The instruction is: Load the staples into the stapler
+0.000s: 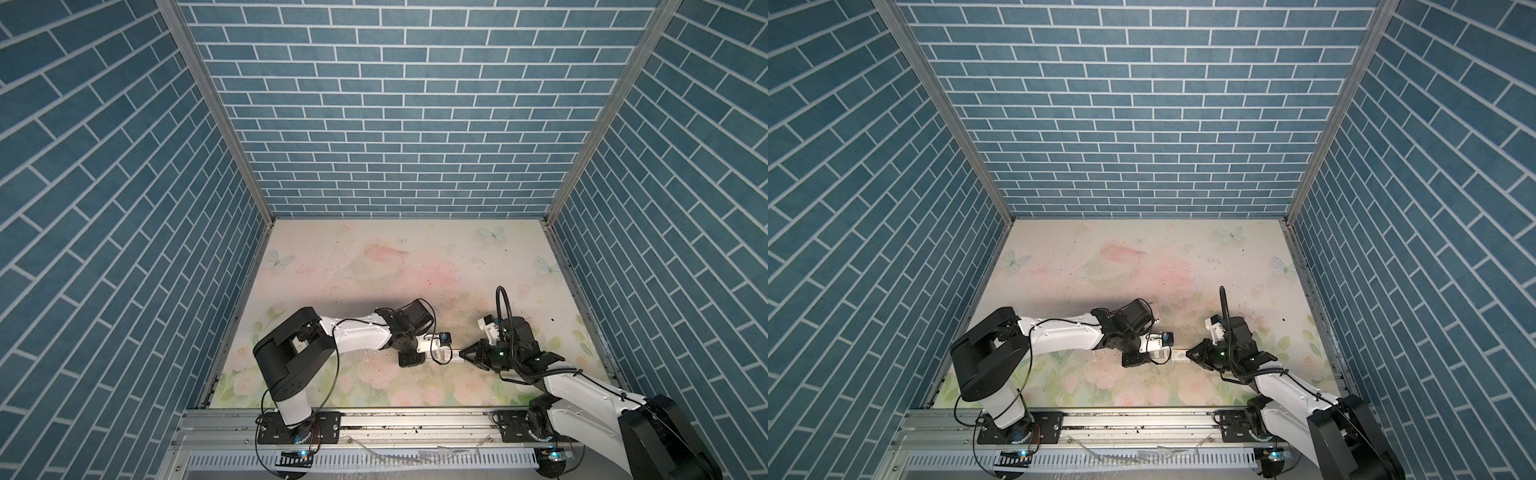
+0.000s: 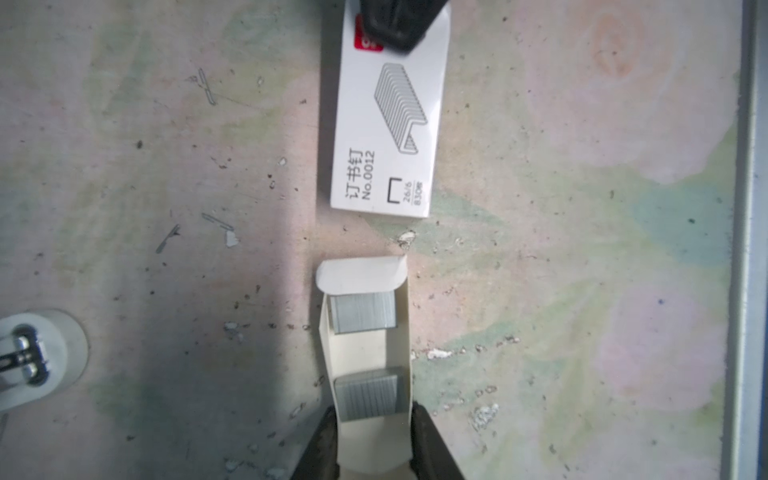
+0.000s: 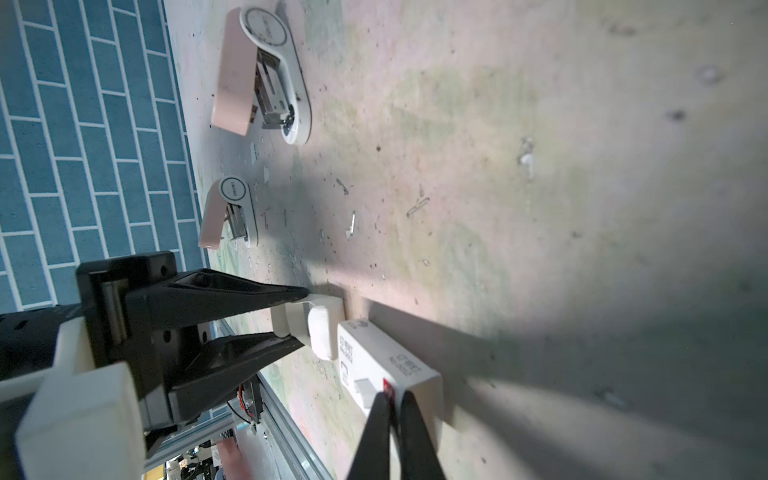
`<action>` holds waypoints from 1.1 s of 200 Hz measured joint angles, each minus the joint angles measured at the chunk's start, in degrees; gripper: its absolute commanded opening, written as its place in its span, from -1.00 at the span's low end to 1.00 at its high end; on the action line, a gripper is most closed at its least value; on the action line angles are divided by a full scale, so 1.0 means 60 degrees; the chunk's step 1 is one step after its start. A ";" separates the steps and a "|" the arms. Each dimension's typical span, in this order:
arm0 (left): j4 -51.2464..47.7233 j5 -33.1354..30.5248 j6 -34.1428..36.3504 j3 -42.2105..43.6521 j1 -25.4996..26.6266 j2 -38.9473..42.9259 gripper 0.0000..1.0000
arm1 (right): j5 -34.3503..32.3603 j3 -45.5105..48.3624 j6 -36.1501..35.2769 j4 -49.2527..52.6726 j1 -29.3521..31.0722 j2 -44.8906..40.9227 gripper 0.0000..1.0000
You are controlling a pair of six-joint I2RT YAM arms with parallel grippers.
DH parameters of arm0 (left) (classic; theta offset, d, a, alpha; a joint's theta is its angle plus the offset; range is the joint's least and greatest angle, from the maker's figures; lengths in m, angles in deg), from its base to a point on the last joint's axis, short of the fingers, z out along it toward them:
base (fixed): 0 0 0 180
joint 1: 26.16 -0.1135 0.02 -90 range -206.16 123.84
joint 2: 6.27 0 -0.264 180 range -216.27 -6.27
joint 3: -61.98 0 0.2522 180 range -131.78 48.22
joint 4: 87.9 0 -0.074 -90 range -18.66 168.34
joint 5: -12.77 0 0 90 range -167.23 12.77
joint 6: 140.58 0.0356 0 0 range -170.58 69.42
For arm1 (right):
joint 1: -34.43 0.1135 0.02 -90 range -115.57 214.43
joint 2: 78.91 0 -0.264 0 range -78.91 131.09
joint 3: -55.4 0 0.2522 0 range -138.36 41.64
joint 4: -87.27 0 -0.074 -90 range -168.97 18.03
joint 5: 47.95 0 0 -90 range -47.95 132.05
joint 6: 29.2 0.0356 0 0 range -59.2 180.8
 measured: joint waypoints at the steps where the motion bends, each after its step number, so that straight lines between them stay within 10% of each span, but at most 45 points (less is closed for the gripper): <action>1: -0.0004 0.0000 0.0000 0.0000 0.0000 0.0000 -0.38 | -0.0007 0.0004 -0.0011 0.0011 -0.0007 -0.0011 -0.58; 55: -0.0091 0.0004 0.0025 -0.0011 0.0000 0.0018 -0.01 | -0.0215 0.0033 -0.0200 0.0729 -0.0266 -0.0674 -0.25; 168: -0.1002 -0.0142 -0.0015 -0.0306 -0.0047 0.0379 0.53 | -0.0685 -0.1202 -0.0878 0.2459 -0.0721 -0.1137 -0.25; 220: -0.3311 0.0193 0.0546 -0.3282 -0.1093 0.0911 0.78 | -0.1002 -0.1931 -0.1271 0.3468 -0.0831 -0.1253 -0.29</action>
